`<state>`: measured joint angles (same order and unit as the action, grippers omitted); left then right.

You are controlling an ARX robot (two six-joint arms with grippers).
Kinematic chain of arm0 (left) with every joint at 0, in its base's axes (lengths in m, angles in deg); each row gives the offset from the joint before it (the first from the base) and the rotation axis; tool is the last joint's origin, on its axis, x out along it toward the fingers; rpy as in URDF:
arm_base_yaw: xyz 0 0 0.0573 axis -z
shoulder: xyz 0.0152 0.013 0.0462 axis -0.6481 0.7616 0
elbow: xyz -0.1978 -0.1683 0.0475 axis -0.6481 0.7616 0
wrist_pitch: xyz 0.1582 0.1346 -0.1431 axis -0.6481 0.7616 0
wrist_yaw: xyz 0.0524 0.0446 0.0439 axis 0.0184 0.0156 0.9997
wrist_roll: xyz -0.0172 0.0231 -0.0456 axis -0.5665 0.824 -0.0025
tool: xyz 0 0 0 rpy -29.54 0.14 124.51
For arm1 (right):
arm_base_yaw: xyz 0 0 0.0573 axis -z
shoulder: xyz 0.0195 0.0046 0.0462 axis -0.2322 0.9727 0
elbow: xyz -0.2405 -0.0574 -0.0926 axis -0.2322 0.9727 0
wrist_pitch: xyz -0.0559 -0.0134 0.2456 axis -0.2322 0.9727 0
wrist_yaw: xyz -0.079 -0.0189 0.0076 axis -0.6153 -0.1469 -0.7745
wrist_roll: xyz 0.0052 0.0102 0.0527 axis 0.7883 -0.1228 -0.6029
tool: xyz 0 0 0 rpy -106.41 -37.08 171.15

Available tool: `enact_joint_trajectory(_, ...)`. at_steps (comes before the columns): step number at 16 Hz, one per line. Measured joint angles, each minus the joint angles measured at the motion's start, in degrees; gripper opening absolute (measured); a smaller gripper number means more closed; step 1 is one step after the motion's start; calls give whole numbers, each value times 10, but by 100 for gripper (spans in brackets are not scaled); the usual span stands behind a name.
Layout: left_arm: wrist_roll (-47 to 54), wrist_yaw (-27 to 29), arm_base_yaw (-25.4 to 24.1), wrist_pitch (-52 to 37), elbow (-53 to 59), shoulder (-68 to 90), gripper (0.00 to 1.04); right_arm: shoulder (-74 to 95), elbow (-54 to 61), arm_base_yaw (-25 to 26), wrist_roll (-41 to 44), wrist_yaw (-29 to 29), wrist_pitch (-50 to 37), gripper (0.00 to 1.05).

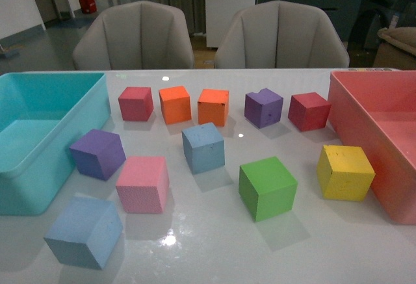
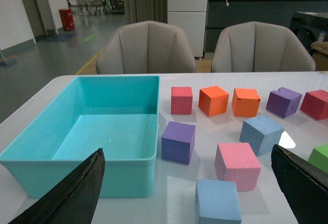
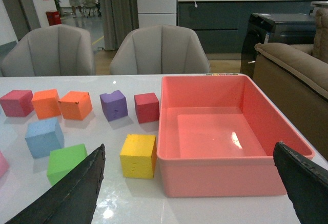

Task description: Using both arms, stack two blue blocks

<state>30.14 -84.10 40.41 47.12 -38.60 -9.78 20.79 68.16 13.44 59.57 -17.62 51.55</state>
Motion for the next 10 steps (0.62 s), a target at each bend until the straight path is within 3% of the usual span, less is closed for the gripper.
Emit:
enact_joint_trajectory(2, 0, 0, 0, 0, 0, 0, 98, 0, 0, 0, 0, 0, 0, 98)
enact_joint_trajectory(4, -8, -76, -16, 170, -76, 100, 98, 0, 0, 0, 0, 1, 0, 98)
enact_joint_trajectory(5, -10, -80, -5, 196, -102, 132, 98, 0, 0, 0, 0, 0, 0, 98)
enact_joint_trajectory(8, -18, -71, 24, 75, -128, 231, 98, 0, 0, 0, 0, 0, 0, 98)
enact_joint_trajectory(10, -13, -59, 54, -36, -136, 381, 98, 0, 0, 0, 0, 0, 0, 98)
